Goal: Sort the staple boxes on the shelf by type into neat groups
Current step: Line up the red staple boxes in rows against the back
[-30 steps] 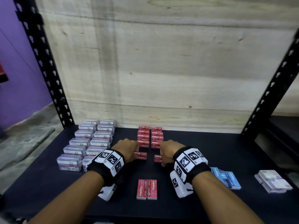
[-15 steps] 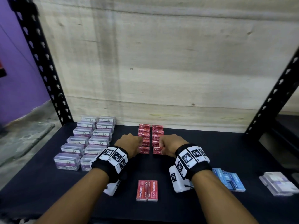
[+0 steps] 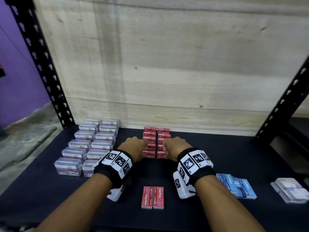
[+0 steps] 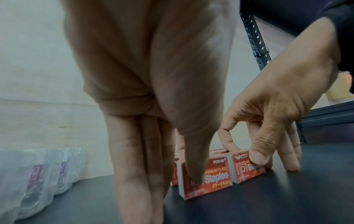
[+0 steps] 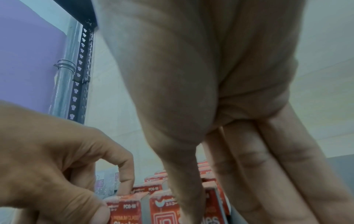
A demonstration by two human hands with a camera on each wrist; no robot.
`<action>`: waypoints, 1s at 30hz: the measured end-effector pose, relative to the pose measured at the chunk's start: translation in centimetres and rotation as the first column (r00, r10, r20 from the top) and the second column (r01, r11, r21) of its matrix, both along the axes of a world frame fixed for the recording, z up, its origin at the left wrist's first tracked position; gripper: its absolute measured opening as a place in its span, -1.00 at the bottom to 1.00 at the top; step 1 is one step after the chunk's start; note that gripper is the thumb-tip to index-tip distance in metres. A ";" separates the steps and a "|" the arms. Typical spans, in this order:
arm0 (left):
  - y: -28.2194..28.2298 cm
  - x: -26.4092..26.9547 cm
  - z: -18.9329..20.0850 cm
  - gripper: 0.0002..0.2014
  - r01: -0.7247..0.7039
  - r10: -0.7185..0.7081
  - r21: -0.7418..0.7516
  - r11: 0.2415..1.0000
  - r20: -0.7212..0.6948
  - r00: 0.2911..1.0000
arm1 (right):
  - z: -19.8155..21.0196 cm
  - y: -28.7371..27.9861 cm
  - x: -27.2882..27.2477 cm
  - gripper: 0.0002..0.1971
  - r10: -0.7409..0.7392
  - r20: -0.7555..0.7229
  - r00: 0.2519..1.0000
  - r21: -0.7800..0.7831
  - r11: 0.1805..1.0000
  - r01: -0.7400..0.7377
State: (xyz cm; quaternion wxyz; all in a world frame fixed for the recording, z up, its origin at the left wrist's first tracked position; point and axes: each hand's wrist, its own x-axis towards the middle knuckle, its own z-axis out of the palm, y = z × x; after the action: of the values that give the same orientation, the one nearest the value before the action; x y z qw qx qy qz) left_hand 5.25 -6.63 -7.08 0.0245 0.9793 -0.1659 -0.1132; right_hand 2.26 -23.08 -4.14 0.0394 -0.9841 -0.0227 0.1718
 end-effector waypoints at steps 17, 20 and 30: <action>0.0 -2.0 1.2 -0.51 -0.047 0.047 -0.002 0.999 0.002 0.999 | 0.4 -0.3 -1.6 -0.25 -0.083 -0.067 0.994 0.071 0.994 0.088; 0.3 -3.5 1.9 -0.56 -0.035 0.037 0.041 0.999 -0.072 0.997 | 0.5 0.1 -3.1 -0.22 -0.062 -0.111 0.992 0.065 0.995 0.070; 0.6 -8.7 3.6 -0.41 0.216 -0.163 0.098 0.971 -0.382 0.910 | 0.7 1.5 -8.4 -0.36 0.146 -0.301 0.942 0.049 0.989 -0.138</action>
State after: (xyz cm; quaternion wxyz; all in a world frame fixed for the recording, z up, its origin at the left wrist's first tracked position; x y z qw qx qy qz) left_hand -3.49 -6.05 -3.52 -0.0236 0.9187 -0.2445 -0.3093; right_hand -6.12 -21.54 -3.43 0.0434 -0.9411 -0.0894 0.3231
